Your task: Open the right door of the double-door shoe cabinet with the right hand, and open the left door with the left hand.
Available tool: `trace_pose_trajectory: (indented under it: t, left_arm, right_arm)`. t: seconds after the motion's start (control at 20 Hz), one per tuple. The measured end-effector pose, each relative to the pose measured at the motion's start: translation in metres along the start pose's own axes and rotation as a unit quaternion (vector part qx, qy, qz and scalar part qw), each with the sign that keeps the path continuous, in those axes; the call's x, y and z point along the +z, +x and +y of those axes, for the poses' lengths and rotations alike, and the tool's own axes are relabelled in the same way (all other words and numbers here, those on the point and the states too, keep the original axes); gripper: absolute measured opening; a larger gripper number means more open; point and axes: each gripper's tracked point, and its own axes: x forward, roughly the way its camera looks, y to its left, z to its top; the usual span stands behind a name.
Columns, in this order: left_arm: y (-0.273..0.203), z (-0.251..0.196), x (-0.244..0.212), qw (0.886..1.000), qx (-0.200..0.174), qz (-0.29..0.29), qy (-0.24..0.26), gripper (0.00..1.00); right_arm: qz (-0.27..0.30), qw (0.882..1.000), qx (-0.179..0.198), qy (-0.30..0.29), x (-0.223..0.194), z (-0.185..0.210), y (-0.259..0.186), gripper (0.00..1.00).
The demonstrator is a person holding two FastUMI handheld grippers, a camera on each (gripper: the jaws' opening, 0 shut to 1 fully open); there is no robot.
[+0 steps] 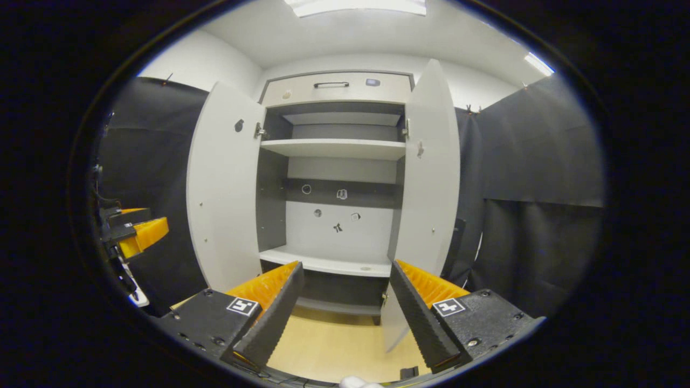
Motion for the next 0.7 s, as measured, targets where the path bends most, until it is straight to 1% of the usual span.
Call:
trace_pose_trajectory:
  t: [0.15, 0.3, 0.5, 0.7]
  left_arm:
    - [-0.007, -0.005, 0.005, 1.0, -0.001, -0.001, 0.001, 0.92]
    - [-0.009, -0.004, 0.008, 1.0, 0.004, 0.0, -0.013, 0.92]
    - [-0.009, -0.001, 0.014, 1.0, 0.013, -0.007, -0.008, 0.92]
    - [-0.006, -0.007, 0.018, 1.0, 0.005, -0.012, -0.009, 0.92]
  right_arm:
    - [-0.004, 1.0, -0.022, 0.005, 0.002, -0.017, -0.009, 1.0]
    - [-0.004, 0.999, -0.038, 0.01, 0.003, -0.028, -0.013, 1.0]
    - [-0.006, 0.999, -0.046, 0.01, 0.004, -0.034, -0.015, 1.0]
    - [-0.007, 0.999, -0.046, 0.014, 0.007, -0.034, -0.012, 1.0]
